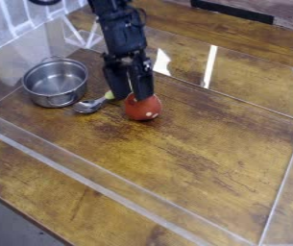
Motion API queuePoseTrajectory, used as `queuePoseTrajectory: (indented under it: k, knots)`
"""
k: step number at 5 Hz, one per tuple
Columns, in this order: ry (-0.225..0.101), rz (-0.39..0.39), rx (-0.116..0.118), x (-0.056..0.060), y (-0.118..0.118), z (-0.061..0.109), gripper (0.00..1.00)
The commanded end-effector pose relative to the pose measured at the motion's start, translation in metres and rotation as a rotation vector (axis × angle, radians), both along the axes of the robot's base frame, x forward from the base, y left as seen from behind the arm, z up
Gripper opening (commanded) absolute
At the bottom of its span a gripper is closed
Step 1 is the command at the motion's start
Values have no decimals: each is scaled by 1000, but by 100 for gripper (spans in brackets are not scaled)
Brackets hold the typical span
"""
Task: Put the mushroom in the silver pot
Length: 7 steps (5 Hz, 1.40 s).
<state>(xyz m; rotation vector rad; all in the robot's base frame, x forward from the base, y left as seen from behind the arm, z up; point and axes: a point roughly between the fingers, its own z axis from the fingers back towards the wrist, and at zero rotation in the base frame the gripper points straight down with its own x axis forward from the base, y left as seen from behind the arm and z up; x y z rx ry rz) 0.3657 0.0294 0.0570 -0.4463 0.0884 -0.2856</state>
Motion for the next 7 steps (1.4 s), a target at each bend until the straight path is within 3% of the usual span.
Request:
queuePoseTrajectory:
  k: [1,2,4,6,7]
  knots:
    - [-46,-15,11,3,-5,11,0]
    - [-47,-13,17,2,-5,16,0]
    - [-87,-6,56,1,-4,58,0]
    - [-161,6,128,-1,1,116,0]
    - [-188,12,154,-5,2,120,0]
